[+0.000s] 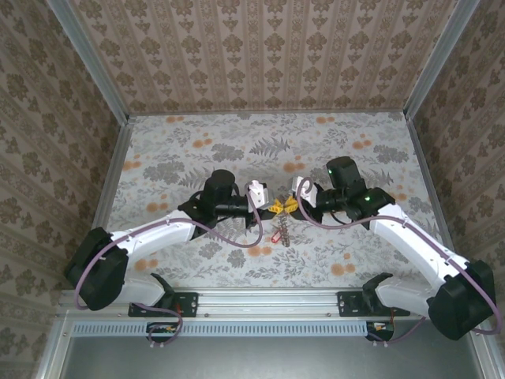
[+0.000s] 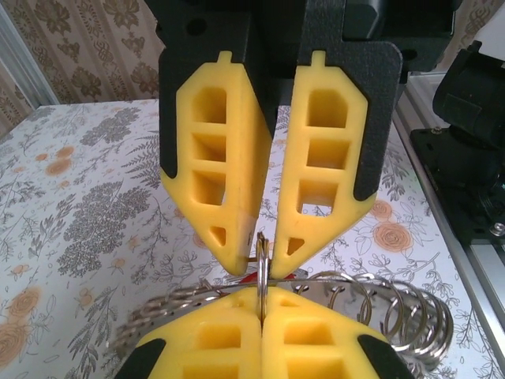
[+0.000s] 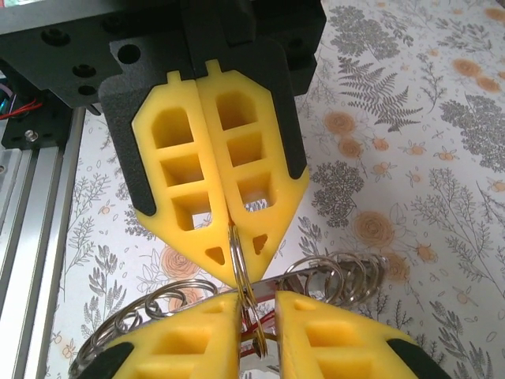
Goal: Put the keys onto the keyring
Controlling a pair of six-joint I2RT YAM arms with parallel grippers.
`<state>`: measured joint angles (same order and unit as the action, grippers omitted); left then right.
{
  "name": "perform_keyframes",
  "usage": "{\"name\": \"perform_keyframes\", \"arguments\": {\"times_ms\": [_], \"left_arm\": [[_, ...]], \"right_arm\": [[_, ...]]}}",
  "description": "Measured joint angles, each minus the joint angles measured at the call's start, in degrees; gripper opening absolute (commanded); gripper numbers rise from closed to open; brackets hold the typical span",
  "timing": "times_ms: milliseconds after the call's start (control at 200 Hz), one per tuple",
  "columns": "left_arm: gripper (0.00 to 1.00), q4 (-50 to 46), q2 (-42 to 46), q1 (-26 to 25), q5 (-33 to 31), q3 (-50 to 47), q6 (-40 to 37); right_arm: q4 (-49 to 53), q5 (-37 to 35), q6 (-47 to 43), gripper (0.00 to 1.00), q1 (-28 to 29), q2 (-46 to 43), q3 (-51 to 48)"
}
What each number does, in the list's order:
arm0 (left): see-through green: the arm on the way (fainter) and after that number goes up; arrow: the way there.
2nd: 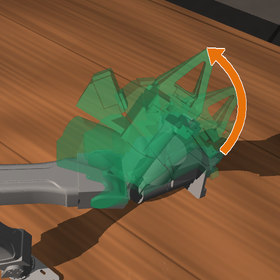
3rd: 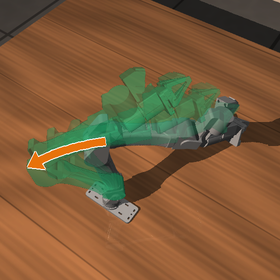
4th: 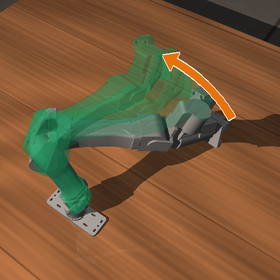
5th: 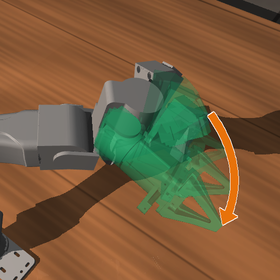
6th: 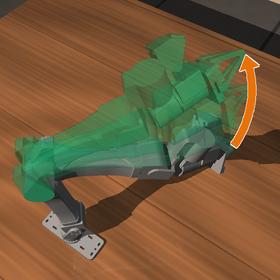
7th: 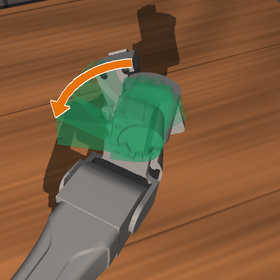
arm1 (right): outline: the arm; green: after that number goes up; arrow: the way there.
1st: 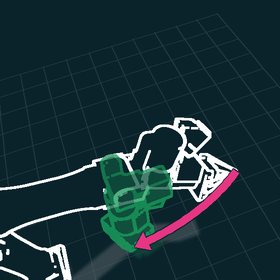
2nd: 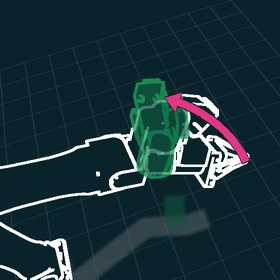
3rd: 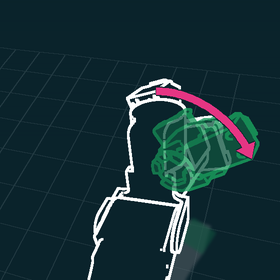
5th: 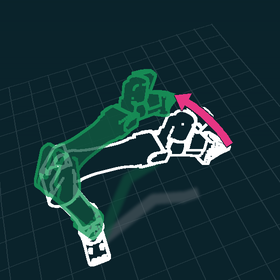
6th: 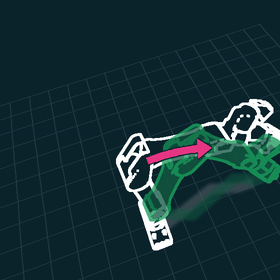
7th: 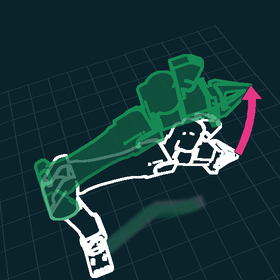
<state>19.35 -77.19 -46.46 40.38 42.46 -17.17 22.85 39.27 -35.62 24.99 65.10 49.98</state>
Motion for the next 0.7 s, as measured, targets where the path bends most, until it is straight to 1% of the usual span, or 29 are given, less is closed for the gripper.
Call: {"name": "perform_keyframes", "arguments": {"times_ms": [165,225,330,470,700], "left_arm": [[0.0,0.8,0.0,0.0,0.3,-0.1,0.1],[0.0,0.8,0.0,0.0,0.3,-0.1,0.1],[0.0,0.8,0.0,0.0,0.3,-0.1,0.1],[0.0,0.8,0.0,0.0,0.3,-0.1,0.1],[0.0,0.8,0.0,0.0,0.3,-0.1,0.1]], "right_arm": [[-0.3,-0.7,0.0,0.29,-0.1,-2.1,-1.1],[0.0,-1.6,-0.5,0.3,-0.1,-3.0,-1.1],[0.7,-3.3,-1.6,0.3,-0.1,-4.6,-1.1],[1.2,-4.4,-2.0,0.28,-0.1,-6.1,-1.1],[-0.4,-4.1,-1.9,0.24,-0.1,-4.7,-1.1]]}}
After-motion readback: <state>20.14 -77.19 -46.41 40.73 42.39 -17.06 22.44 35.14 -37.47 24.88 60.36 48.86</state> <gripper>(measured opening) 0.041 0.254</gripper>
